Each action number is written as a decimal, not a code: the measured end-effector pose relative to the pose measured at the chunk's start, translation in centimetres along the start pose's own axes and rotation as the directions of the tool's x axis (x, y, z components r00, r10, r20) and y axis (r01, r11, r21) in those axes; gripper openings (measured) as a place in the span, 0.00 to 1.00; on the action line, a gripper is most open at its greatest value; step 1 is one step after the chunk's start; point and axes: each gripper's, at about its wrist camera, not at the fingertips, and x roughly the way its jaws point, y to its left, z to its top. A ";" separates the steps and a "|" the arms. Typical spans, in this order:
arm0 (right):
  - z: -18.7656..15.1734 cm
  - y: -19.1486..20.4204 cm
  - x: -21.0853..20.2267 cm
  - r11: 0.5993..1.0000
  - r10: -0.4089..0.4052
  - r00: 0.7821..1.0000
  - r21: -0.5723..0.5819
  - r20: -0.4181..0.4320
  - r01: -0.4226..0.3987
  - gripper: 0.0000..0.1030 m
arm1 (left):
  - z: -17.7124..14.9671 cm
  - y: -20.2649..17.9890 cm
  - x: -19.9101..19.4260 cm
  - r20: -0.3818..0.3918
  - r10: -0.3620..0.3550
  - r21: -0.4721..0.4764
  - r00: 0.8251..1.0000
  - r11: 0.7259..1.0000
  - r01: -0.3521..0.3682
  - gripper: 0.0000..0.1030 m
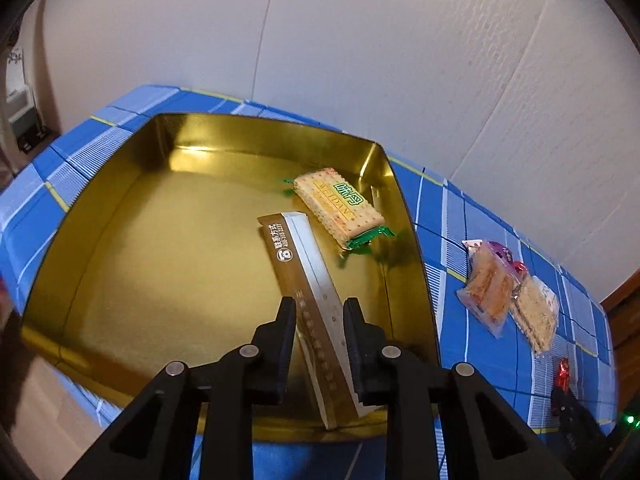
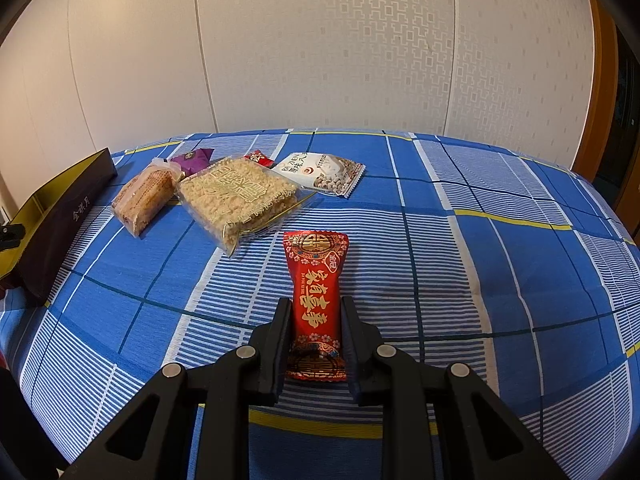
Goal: Organize snacks
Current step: 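Carry the wafer stick with the left gripper into the gold tin and release, then carry the red candy bar into the gold tin and open the right gripper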
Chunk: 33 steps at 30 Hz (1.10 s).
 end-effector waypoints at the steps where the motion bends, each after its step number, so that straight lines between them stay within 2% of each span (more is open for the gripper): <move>1: 0.0 0.0 0.0 1.000 -0.001 1.000 0.000 0.000 0.001 0.23 | -0.4 -0.2 -0.5 0.015 -0.002 0.007 1.000 1.000 0.002 0.25; 5: 0.0 0.0 0.0 1.000 -0.003 1.000 -0.003 0.000 0.003 0.23 | -1.8 -1.5 -2.0 0.055 -0.002 0.066 0.998 0.998 -0.002 0.25; 12: 0.0 0.1 0.1 1.000 -0.006 1.000 -0.007 -0.001 0.006 0.23 | -4.6 -4.3 -4.3 0.079 -0.068 0.179 0.995 0.982 0.053 0.25; 18: 0.0 0.1 0.1 1.000 -0.009 1.000 -0.012 -0.001 0.009 0.23 | -7.4 -6.9 -4.7 0.052 -0.120 0.279 0.991 0.955 0.101 0.26; 22: 0.0 0.2 0.1 1.000 -0.013 1.000 -0.016 -0.002 0.013 0.23 | -9.2 -7.7 -4.1 0.017 -0.128 0.302 0.992 0.946 0.117 0.26; 27: 0.1 0.3 0.0 1.000 -0.019 1.000 -0.022 -0.004 0.019 0.23 | -11.2 -7.9 -2.8 -0.014 -0.117 0.326 0.993 0.938 0.115 0.26; 33: 0.3 0.7 0.1 0.998 -0.042 0.999 -0.037 -0.019 0.041 0.23 | -12.1 -6.1 -1.2 0.002 -0.043 0.286 0.999 0.957 0.041 0.29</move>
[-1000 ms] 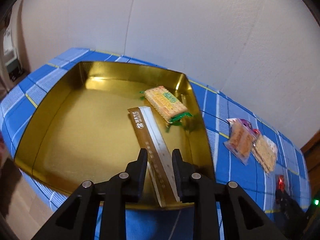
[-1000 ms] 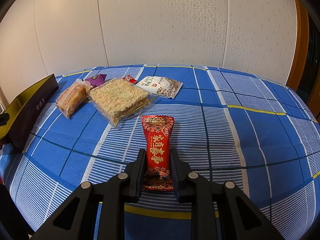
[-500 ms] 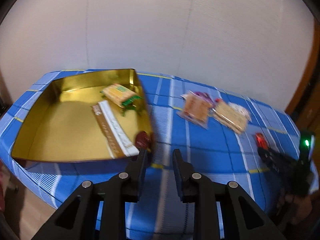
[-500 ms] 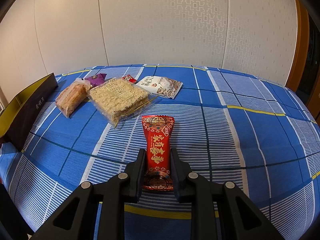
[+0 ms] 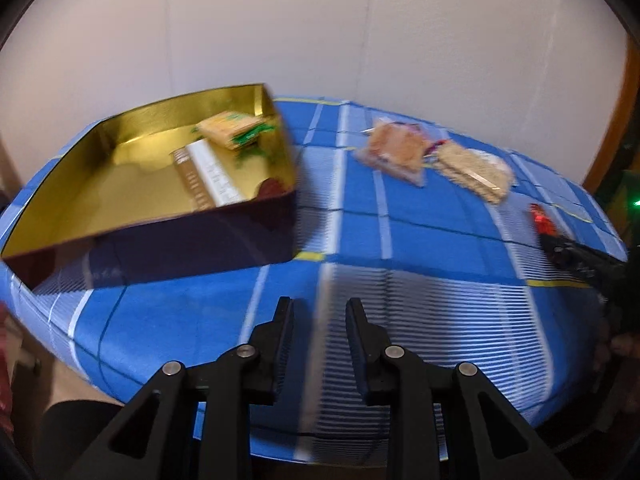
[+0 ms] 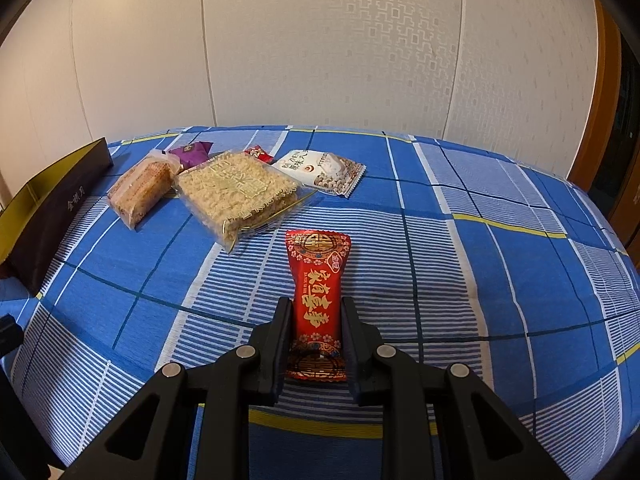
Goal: Organize snacks
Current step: 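Carry the red candy bar into the gold tin and open the right gripper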
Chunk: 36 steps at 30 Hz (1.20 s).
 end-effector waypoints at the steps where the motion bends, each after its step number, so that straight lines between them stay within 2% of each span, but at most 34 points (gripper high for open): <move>1: 0.1 0.1 0.0 1.000 -0.004 1.000 0.001 -0.007 0.004 0.22 | -0.2 0.4 0.0 0.015 -0.001 -0.010 1.000 1.000 0.001 0.30; 2: 0.2 0.1 0.1 1.000 -0.007 1.000 0.001 -0.013 0.007 0.22 | -0.3 0.8 -0.1 0.025 0.006 -0.013 1.000 1.000 -0.006 0.36; 4: 0.5 0.4 0.2 1.000 0.001 1.000 0.001 -0.028 -0.001 0.22 | -0.5 1.3 -0.2 0.040 0.026 -0.017 0.999 1.000 -0.026 0.37; 8: 1.1 1.9 0.4 0.999 0.032 0.998 -0.019 -0.058 -0.033 0.22 | -1.0 1.7 -0.4 0.072 0.019 -0.024 0.997 1.000 -0.017 0.38; 14: 2.5 5.4 0.1 0.987 0.156 0.984 -0.018 -0.087 -0.159 0.22 | -1.3 1.5 -0.5 0.093 0.006 -0.018 0.996 1.000 -0.004 0.42; 18: 4.4 9.5 -1.3 0.957 0.279 0.957 -0.063 -0.076 -0.284 0.22 | -1.4 1.4 -0.6 0.099 -0.001 -0.016 0.995 1.000 0.003 0.45; 23: 7.1 15.4 -3.0 0.884 0.435 0.896 -0.147 -0.091 -0.444 0.22 | -1.4 1.6 -0.9 0.101 -0.020 -0.030 0.995 0.999 0.023 0.48; 28: 9.0 21.4 -3.4 0.814 0.509 0.848 -0.236 -0.147 -0.530 0.22 | -1.4 2.0 -0.8 0.103 -0.037 -0.046 0.994 0.998 0.042 0.48; 32: 9.6 24.7 -2.4 0.787 0.506 0.841 -0.295 -0.192 -0.541 0.22 | -1.4 2.3 -0.9 0.105 -0.050 -0.058 0.993 0.997 0.056 0.48; 36: 9.8 27.0 -0.8 0.780 0.480 0.849 -0.335 -0.222 -0.529 0.25 | -1.5 2.3 -1.0 0.106 -0.053 -0.057 0.993 0.997 0.059 0.48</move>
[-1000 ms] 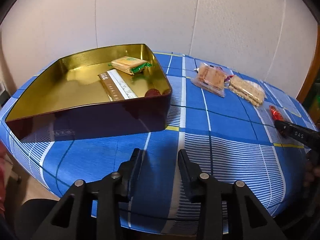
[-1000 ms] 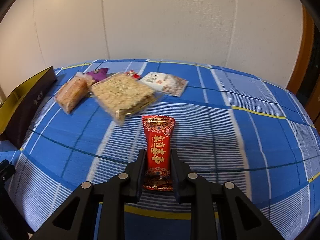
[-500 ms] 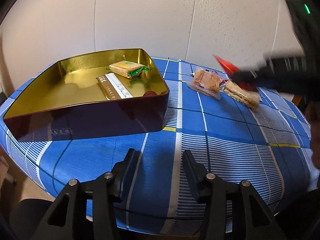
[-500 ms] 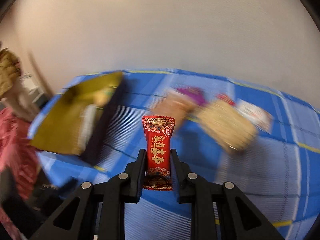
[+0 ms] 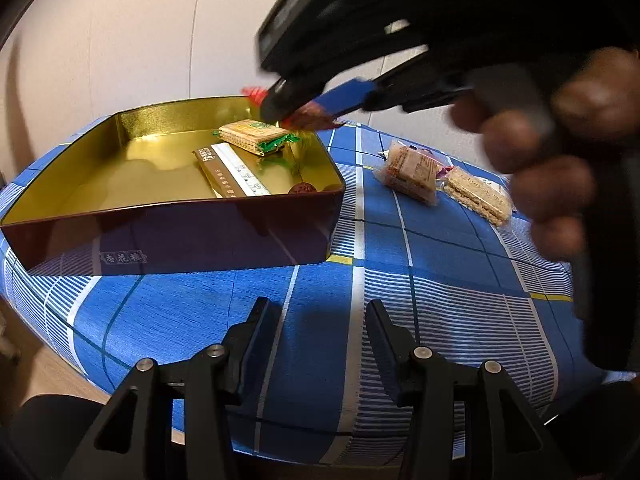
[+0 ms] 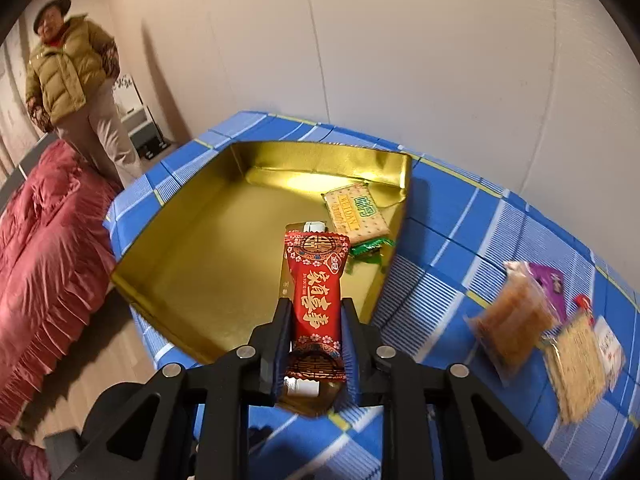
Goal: Organize snacks
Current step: 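Carry the red candy bar into the gold tin and open the right gripper, then move the right tool to the clear puffed-rice bag and grasp it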
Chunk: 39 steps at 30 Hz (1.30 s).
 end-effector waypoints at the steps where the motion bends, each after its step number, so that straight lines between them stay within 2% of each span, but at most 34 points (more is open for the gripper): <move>1: 0.2 0.1 0.7 1.000 -0.008 1.000 -0.009 -0.016 0.008 0.25 | 0.0 0.0 0.0 0.000 0.000 0.002 1.000 1.000 0.000 0.48; 6: 0.3 0.0 2.1 0.999 -0.042 0.999 -0.020 -0.033 0.041 0.29 | 0.0 0.0 -0.1 0.003 0.000 0.004 1.000 1.000 0.000 0.48; 15: -0.6 -0.4 -0.4 0.999 -0.030 0.998 0.029 0.055 0.029 0.29 | -0.1 -0.7 0.3 0.009 0.021 0.033 1.000 0.999 -0.021 0.51; 21: -2.2 -3.5 -2.7 0.991 -0.065 0.992 0.127 0.108 0.051 0.29 | -0.2 -0.9 0.8 0.014 0.038 0.055 0.999 0.998 -0.039 0.54; 25: -3.9 -6.3 -3.9 0.976 -0.124 0.986 0.192 0.114 0.100 0.31 | -0.4 -1.4 0.9 0.017 0.054 0.074 0.998 0.996 -0.055 0.56; 27: -4.8 -8.3 -4.3 0.961 -0.168 0.981 0.237 0.099 0.141 0.36 | -0.4 -1.3 0.7 0.018 0.055 0.074 0.998 0.996 -0.056 0.56; 33: -7.4 -14.5 -5.6 0.897 -0.300 0.953 0.350 0.038 0.268 0.37 | -0.5 -1.4 0.5 0.020 0.055 0.079 0.998 0.995 -0.056 0.57; 36: -8.2 -17.8 -6.5 0.856 -0.346 0.938 0.418 0.024 0.305 0.38 | -0.6 -1.5 0.5 0.020 0.051 0.084 0.999 0.995 -0.052 0.57; 39: -8.3 -20.1 -7.4 0.831 -0.377 0.926 0.452 0.026 0.325 0.39 | -0.6 -1.8 0.6 0.020 0.050 0.097 0.999 0.994 -0.052 0.58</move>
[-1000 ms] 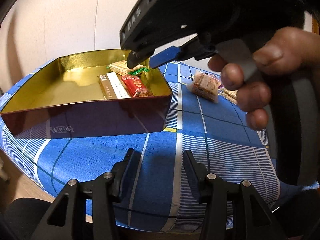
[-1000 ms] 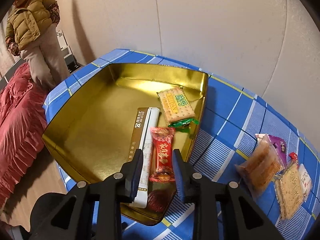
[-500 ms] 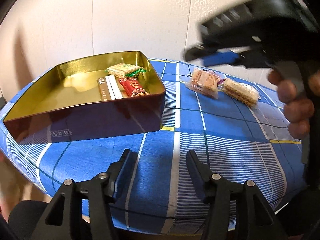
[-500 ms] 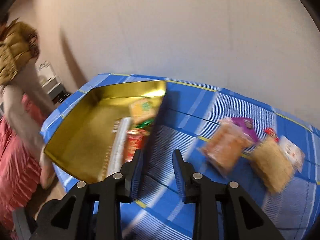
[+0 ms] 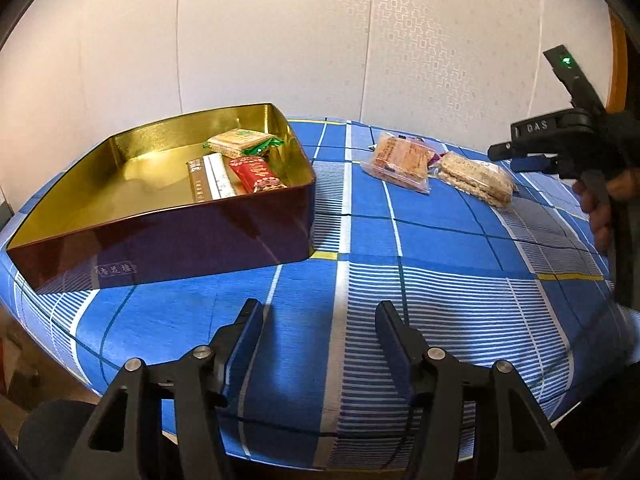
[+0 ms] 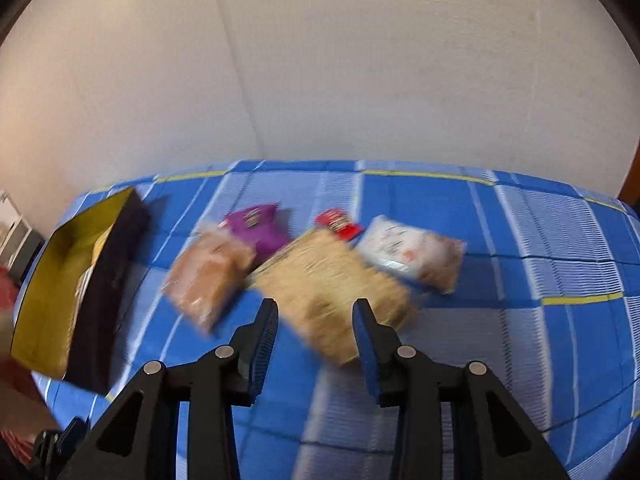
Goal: Organize snacks
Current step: 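Move the right tool to the clear puffed-rice bag and grasp it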
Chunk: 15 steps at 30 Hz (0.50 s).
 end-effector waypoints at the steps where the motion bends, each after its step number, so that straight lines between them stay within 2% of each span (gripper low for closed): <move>1: 0.3 -0.4 0.2 1.000 -0.006 1.000 0.003 -0.001 0.006 0.40 | 0.0 -0.1 0.0 0.000 -0.001 0.002 1.000 1.000 0.001 0.59; 4: 1.3 -1.2 1.1 1.000 -0.028 0.999 -0.010 -0.016 0.028 0.40 | 0.0 -0.3 0.1 -0.001 -0.001 0.010 1.000 1.000 0.001 0.60; 11: 3.2 -1.2 4.9 0.999 -0.012 0.994 -0.053 -0.107 0.006 0.40 | -0.2 -0.5 0.2 -0.003 -0.004 0.009 1.000 1.000 0.004 0.62; 15: 2.8 -1.1 5.3 0.995 0.029 0.988 -0.093 -0.149 -0.043 0.41 | -0.1 -0.4 0.2 -0.005 -0.011 -0.001 1.000 1.000 0.011 0.63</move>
